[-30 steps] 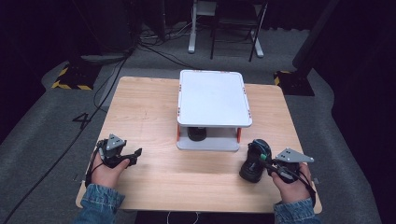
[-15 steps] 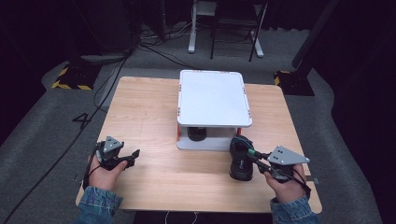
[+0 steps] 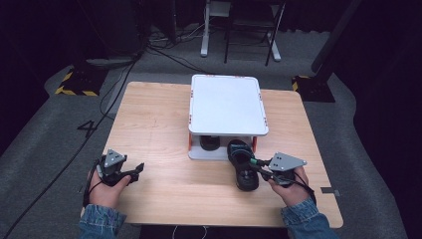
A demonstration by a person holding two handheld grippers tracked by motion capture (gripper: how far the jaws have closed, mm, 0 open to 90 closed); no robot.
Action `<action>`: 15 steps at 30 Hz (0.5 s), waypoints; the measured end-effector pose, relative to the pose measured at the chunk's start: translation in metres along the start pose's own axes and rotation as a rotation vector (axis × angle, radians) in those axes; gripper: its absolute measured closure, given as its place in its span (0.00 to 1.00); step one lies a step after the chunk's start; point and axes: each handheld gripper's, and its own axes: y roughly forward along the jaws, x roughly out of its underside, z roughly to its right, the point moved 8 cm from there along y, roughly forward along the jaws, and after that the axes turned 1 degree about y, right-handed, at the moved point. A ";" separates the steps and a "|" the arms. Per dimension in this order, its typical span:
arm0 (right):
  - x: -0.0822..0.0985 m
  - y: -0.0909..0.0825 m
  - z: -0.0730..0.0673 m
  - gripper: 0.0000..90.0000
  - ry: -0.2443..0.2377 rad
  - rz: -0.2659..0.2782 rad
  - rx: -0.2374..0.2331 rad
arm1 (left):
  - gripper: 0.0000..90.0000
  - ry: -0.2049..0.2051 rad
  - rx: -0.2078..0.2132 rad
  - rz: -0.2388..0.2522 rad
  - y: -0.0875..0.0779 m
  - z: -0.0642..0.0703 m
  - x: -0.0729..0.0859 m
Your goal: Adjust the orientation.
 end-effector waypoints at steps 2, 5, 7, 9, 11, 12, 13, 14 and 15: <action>0.009 -0.002 0.000 0.86 0.024 -0.027 0.003 | 0.31 0.002 0.004 0.001 0.001 0.001 -0.001; 0.016 -0.004 -0.002 0.84 0.054 -0.041 -0.007 | 0.31 0.004 0.010 -0.001 0.002 0.003 -0.002; 0.020 -0.003 -0.008 0.80 0.074 -0.063 -0.037 | 0.31 0.008 0.015 0.002 0.004 0.004 -0.003; 0.022 -0.004 -0.011 0.74 0.091 -0.068 -0.036 | 0.31 0.008 0.020 -0.002 0.006 0.005 -0.004; 0.022 -0.005 -0.013 0.64 0.114 -0.065 -0.052 | 0.31 0.008 0.023 -0.001 0.008 0.006 -0.006; 0.022 -0.008 -0.016 0.53 0.125 -0.048 -0.061 | 0.31 0.011 0.025 -0.001 0.010 0.006 -0.007; 0.022 -0.008 -0.016 0.53 0.125 -0.048 -0.061 | 0.31 0.011 0.025 -0.001 0.010 0.006 -0.007; 0.022 -0.008 -0.019 0.43 0.122 -0.032 -0.054 | 0.31 0.014 0.029 -0.001 0.011 0.007 -0.008; 0.022 -0.008 -0.019 0.43 0.122 -0.032 -0.054 | 0.31 0.014 0.032 -0.003 0.012 0.007 -0.008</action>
